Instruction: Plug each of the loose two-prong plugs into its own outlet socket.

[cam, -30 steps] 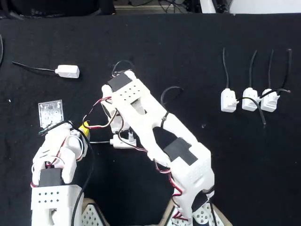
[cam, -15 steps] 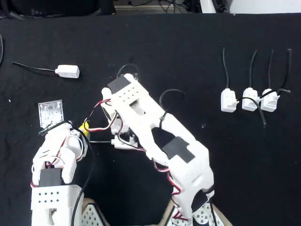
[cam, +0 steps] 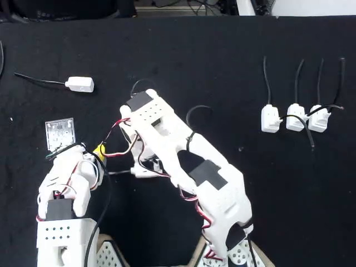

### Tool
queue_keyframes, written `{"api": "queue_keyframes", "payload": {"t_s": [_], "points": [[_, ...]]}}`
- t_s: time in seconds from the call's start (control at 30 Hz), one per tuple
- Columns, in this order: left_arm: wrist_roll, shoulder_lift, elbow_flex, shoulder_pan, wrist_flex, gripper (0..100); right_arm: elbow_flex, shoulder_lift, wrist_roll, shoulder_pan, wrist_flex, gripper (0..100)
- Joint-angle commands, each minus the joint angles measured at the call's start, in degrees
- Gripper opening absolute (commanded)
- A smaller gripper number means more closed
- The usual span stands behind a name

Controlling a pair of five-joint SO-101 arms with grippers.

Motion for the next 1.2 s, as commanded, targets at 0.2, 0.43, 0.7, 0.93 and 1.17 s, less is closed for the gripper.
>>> {"api": "queue_keyframes", "payload": {"t_s": [0.2,0.43,0.7,0.93,1.17], "points": [[-0.44,-0.53,-1.36,-0.66,-0.44,19,0.84,-3.82,22.68,0.35,-4.57,10.6],[-0.09,-0.53,-2.59,-5.05,-0.26,19,0.48,-3.91,33.14,1.14,-3.43,27.3],[0.0,-0.53,-4.79,-11.91,-0.26,19,-4.18,-5.93,52.92,4.66,-1.93,27.6],[0.88,-0.53,-5.85,-17.98,-0.35,19,-4.35,-9.45,72.79,2.81,-0.18,35.1],[2.81,-0.53,-6.11,-18.42,-0.26,19,2.15,-9.45,90.9,-0.18,3.87,36.0]]}}
